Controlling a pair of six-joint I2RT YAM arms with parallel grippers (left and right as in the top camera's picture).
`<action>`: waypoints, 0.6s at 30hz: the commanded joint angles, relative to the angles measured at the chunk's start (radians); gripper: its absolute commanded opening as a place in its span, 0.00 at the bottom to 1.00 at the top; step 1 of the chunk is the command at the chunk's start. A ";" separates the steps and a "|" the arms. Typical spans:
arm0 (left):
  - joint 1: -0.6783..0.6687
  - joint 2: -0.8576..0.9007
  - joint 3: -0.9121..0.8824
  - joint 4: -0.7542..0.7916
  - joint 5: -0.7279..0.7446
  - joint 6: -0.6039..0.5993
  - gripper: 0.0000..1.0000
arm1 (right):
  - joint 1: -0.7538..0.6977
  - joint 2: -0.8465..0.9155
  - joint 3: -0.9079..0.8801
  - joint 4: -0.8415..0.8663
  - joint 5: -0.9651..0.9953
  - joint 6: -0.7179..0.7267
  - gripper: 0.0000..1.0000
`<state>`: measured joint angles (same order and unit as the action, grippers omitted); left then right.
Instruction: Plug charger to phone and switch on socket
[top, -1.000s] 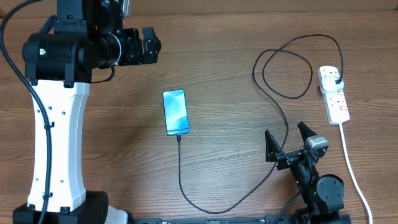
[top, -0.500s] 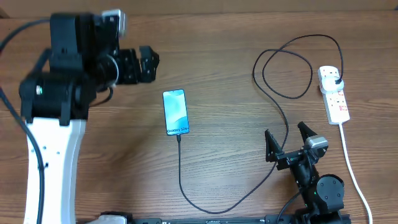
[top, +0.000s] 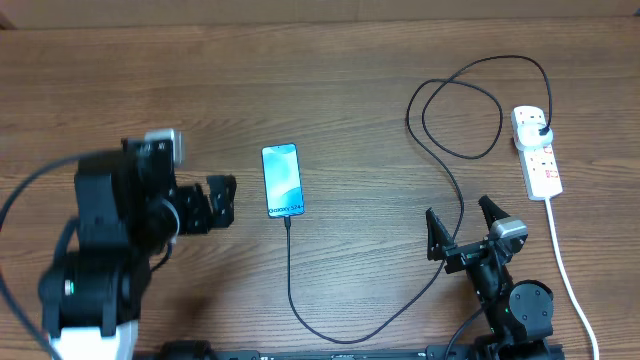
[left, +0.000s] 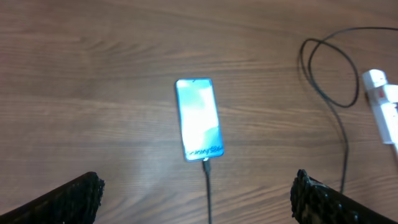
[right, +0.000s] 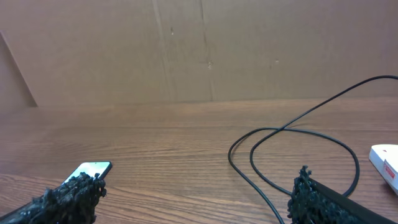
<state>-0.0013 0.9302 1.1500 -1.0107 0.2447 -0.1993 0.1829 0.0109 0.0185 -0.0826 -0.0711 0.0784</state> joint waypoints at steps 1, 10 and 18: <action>0.017 -0.146 -0.130 0.081 -0.058 0.005 1.00 | -0.004 -0.008 -0.011 0.003 0.002 0.002 1.00; 0.017 -0.483 -0.491 0.395 -0.122 0.013 1.00 | -0.004 -0.008 -0.011 0.003 0.002 0.002 1.00; 0.029 -0.672 -0.721 0.621 -0.129 0.076 1.00 | -0.004 -0.008 -0.011 0.003 0.002 0.002 1.00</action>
<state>0.0185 0.3080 0.4881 -0.4370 0.1337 -0.1837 0.1829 0.0109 0.0185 -0.0834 -0.0708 0.0780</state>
